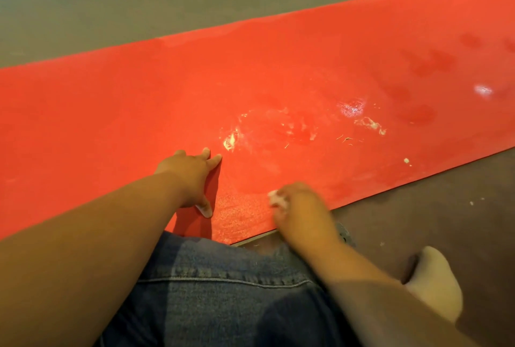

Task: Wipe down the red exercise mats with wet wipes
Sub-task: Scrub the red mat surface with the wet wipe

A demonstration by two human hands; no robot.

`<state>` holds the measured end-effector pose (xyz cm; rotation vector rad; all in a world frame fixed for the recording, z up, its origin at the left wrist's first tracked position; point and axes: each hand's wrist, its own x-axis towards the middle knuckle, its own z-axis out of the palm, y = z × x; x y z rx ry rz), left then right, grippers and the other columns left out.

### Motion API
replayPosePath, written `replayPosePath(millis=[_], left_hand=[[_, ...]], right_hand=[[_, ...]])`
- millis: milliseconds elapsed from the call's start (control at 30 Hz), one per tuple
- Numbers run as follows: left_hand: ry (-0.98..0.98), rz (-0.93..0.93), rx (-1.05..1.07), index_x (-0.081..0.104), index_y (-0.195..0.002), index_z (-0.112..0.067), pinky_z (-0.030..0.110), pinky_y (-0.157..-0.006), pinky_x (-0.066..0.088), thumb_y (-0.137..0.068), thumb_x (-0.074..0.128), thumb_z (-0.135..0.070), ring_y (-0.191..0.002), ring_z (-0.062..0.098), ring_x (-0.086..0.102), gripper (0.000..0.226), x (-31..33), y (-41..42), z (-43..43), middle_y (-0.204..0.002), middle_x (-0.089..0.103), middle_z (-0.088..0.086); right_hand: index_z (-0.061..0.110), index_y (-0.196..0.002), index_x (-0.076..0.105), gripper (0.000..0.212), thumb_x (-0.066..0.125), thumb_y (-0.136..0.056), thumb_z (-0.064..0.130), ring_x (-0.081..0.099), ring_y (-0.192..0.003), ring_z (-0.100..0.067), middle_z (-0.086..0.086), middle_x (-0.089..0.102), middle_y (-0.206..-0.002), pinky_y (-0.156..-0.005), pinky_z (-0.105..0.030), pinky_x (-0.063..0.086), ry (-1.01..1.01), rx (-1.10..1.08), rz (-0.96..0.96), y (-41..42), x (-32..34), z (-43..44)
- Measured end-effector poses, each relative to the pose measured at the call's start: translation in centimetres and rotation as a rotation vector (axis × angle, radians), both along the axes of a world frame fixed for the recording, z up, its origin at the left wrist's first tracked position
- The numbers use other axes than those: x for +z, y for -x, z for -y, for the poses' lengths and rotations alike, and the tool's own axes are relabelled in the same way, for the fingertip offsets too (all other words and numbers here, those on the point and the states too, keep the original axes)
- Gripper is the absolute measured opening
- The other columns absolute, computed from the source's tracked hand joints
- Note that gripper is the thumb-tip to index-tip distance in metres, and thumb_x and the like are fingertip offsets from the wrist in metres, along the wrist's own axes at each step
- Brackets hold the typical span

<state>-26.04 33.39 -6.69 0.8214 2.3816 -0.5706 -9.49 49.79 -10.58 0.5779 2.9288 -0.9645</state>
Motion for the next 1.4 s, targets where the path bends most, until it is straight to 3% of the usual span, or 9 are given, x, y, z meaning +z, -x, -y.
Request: replayPosePath(millis=[133,400,533,633,933,1067,1167,1267,1400], left_hand=[[-0.043,0.012,0.012,-0.006,-0.150,-0.040,0.041,-0.091,0.047,-0.049,0.077,-0.073,-0.124,0.031,0.033,0.134,-0.2,0.1,0.6,-0.160,0.003,-0.013],[-0.082,0.007,0.018,-0.005,-0.149,-0.042,0.041,-0.089,0.048,-0.045,0.078,-0.073,-0.123,0.029,0.034,0.137,-0.3,0.2,0.6,-0.159,0.004,-0.016],[-0.067,-0.007,0.013,-0.006,-0.149,-0.042,0.041,-0.089,0.048,-0.046,0.078,-0.073,-0.124,0.030,0.034,0.137,-0.1,0.4,0.4,-0.159,0.001,-0.016],[-0.066,-0.005,0.018,-0.007,-0.150,-0.040,0.042,-0.094,0.046,-0.049,0.078,-0.072,-0.127,0.031,0.033,0.136,-0.5,0.2,0.6,-0.159,-0.001,-0.015],[-0.203,0.026,0.079,0.032,-0.148,-0.029,0.026,-0.102,0.036,-0.073,0.077,-0.030,-0.138,0.015,0.033,0.087,0.3,1.5,1.6,-0.157,0.021,-0.010],[-0.230,0.073,0.066,0.037,-0.145,-0.029,0.028,-0.103,0.036,-0.070,0.080,-0.029,-0.135,0.019,0.036,0.086,0.3,1.4,1.5,-0.155,0.027,-0.004],[-0.291,0.129,0.044,0.042,-0.140,-0.030,0.032,-0.100,0.041,-0.066,0.082,-0.029,-0.124,0.020,0.047,0.084,0.6,0.7,1.2,-0.142,0.041,-0.002],[-0.374,0.207,-0.029,0.048,-0.126,-0.039,0.032,-0.090,0.046,-0.063,0.082,-0.037,-0.108,0.017,0.053,0.072,1.2,-0.7,0.8,-0.123,0.048,-0.006],[-0.388,0.403,-0.249,0.046,-0.128,-0.046,0.029,-0.088,0.048,-0.072,0.072,-0.052,-0.104,0.012,0.054,0.062,1.2,-3.5,-0.3,-0.126,0.041,-0.012]], right_hand=[[0.019,-0.098,0.070,0.018,0.059,-0.085,0.013,0.052,-0.088,-0.015,0.002,0.057,-0.096,-0.069,-0.022,0.038,0.087,0.269,-0.041,-0.1,-0.5,2.6],[0.009,-0.098,0.072,0.021,0.058,-0.083,0.006,0.053,-0.071,-0.023,-0.015,0.064,-0.097,-0.062,-0.023,0.031,-0.117,-0.390,0.040,-1.7,0.6,-10.4],[0.011,-0.110,0.068,0.025,0.056,-0.090,0.021,0.052,-0.086,-0.014,-0.004,0.055,-0.107,-0.075,-0.013,0.034,-0.005,-0.045,-0.073,-0.4,-0.7,-0.2],[0.016,-0.111,0.069,0.027,0.053,-0.090,0.013,0.051,-0.097,-0.020,-0.003,0.055,-0.104,-0.080,-0.026,0.043,-0.010,0.202,-0.081,-0.3,-0.8,2.1],[0.005,-0.110,0.069,0.026,0.056,-0.087,0.008,0.057,-0.091,-0.033,-0.019,0.056,-0.108,-0.077,-0.028,0.037,-0.171,-0.376,0.012,0.0,0.4,-10.4],[0.010,-0.114,0.065,0.030,0.046,-0.094,0.020,0.054,-0.090,-0.020,-0.008,0.054,-0.113,-0.085,-0.022,0.042,0.025,0.045,-0.045,3.1,-0.1,0.5],[0.011,-0.117,0.064,0.033,0.044,-0.092,0.011,0.054,-0.101,-0.027,-0.012,0.060,-0.112,-0.094,-0.035,0.040,0.172,0.355,-0.092,3.5,0.4,5.6],[0.016,-0.121,0.063,0.037,0.042,-0.092,0.008,0.058,-0.103,-0.020,-0.006,0.063,-0.117,-0.090,-0.028,0.045,0.273,0.170,-0.107,2.9,0.5,2.5],[0.025,-0.116,0.061,0.033,0.040,-0.096,0.009,0.063,-0.090,-0.010,0.003,0.067,-0.109,-0.077,-0.023,0.048,0.330,-0.291,-0.172,1.8,0.2,-5.0]])
